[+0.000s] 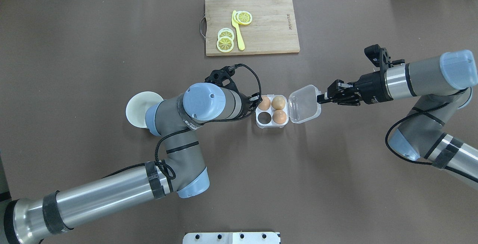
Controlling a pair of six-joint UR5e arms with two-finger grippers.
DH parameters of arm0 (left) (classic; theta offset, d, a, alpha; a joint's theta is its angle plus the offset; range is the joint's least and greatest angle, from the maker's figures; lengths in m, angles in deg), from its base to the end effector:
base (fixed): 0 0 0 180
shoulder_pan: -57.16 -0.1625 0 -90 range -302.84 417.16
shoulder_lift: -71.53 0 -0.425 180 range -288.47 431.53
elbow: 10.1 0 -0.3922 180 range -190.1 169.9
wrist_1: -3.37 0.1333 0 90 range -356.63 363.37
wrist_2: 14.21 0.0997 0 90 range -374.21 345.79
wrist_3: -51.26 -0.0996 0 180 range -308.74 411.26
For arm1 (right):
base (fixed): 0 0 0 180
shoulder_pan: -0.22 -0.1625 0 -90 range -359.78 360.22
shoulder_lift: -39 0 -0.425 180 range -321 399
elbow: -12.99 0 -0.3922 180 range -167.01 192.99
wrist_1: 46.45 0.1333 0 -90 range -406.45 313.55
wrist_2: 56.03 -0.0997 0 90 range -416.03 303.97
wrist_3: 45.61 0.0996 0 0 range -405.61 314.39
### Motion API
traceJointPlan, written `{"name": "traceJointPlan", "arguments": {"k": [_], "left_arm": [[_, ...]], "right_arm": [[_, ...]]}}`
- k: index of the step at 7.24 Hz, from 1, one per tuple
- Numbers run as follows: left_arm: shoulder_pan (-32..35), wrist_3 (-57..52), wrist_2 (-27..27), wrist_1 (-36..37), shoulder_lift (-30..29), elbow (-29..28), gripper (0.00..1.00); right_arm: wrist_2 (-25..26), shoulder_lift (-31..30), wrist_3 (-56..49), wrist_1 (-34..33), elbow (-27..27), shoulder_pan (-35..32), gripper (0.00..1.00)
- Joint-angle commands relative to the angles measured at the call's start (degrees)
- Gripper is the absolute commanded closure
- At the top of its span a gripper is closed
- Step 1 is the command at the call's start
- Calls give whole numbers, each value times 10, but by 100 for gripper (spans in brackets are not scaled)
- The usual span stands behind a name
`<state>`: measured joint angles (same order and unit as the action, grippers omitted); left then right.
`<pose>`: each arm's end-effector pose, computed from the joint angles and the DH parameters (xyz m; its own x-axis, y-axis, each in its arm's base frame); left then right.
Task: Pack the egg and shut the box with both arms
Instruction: 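Lift and swing the lid up toward the eggs with the right gripper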
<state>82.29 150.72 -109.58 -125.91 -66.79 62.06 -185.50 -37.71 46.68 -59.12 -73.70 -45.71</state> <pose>0.6562 -0.4447 0.1869 0.2525 -0.2992 -0.9202 0.3901 0.9018 -0.1861 -0.3430 -0.4549 0.4122 0.0281 0.0734 0.9969 -0.1142 0.9910 -0.0697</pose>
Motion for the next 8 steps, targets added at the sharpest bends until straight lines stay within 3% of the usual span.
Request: {"name": "traceJointPlan", "arguments": {"k": [1,8], "left_arm": [[0,0,0,0,0,0,100],[0,5,0,-10,0,0,100]], "right_arm": [[0,0,2,-1,-8,1,95],[3,38,33,-5,-19,14,97]]}}
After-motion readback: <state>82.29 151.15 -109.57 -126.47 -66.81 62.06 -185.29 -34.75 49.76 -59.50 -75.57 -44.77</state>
